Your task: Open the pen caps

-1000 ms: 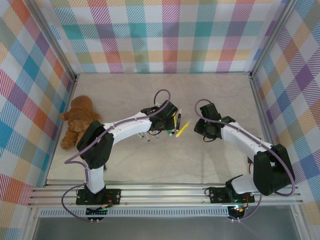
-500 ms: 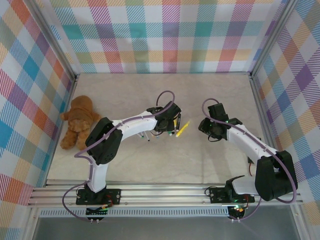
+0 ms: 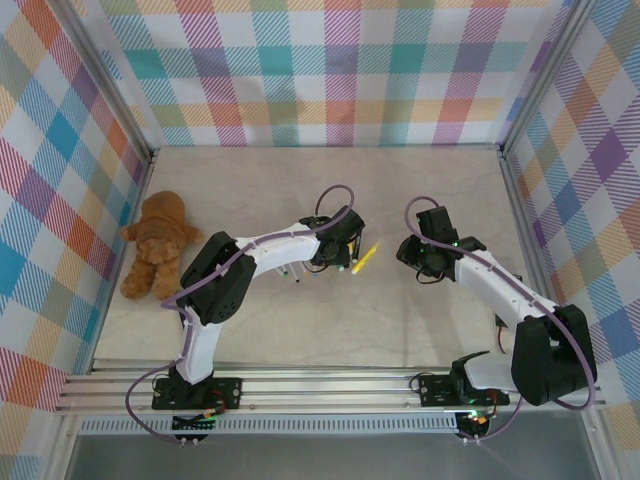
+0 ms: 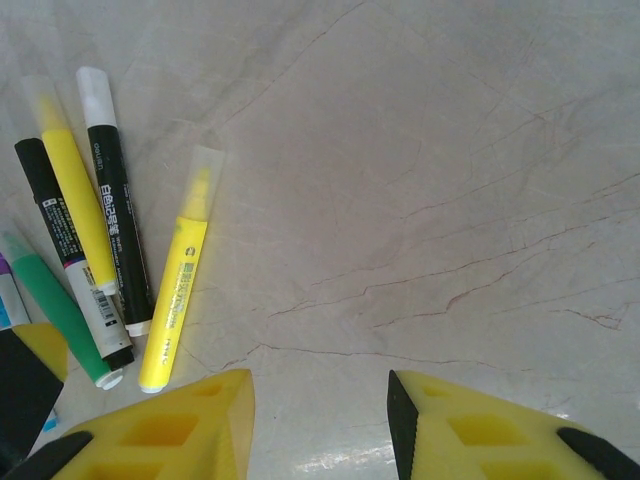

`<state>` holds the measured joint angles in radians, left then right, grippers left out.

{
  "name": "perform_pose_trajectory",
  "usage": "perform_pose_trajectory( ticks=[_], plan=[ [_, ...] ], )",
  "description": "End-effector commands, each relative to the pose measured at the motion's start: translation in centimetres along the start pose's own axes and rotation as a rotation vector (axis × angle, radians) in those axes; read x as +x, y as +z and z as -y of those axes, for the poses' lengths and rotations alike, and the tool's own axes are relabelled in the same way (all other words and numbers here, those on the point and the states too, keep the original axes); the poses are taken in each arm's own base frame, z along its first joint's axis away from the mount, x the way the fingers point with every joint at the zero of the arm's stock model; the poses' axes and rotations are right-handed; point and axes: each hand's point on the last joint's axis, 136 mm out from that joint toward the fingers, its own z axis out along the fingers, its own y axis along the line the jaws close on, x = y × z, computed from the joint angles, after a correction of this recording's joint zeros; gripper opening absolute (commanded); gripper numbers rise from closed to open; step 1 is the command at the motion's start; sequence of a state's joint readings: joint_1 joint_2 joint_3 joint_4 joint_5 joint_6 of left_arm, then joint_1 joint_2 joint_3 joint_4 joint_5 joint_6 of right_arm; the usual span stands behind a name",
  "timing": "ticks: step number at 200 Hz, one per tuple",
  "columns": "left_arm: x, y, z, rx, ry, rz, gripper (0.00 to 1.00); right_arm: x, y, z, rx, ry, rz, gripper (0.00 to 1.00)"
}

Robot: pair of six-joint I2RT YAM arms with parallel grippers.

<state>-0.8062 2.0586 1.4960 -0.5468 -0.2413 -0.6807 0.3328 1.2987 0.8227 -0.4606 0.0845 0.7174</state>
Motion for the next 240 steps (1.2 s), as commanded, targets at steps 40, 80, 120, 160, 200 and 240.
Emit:
perform_pose_trajectory(
  ticks=[40,80,120,160,200,240],
  plan=[
    [0.1,1.7,-0.6,-0.026,0.004,-0.024,0.45,0.3,-0.1,-0.2,-0.025,-0.012,-0.010,0.42],
    [0.7,2.3,-0.6,-0.026,0.011,-0.044,0.41,0.5,0.0,-0.4,-0.034,-0.004,-0.022,0.42],
    [0.9,2.3,-1.1,-0.043,0.033,-0.054,0.38,0.5,0.3,-0.7,-0.049,0.008,-0.029,0.42],
    [1.3,2.5,-1.6,-0.059,0.056,-0.071,0.38,0.7,0.7,-1.1,-0.068,0.019,-0.046,0.41],
    [1.8,2.9,-2.2,-0.057,0.066,-0.097,0.33,0.7,1.1,-1.4,-0.077,0.023,-0.057,0.41],
    [2.4,3.3,-3.0,-0.074,0.069,-0.119,0.29,0.5,1.4,-2.1,-0.094,0.026,-0.068,0.41]
  ],
)
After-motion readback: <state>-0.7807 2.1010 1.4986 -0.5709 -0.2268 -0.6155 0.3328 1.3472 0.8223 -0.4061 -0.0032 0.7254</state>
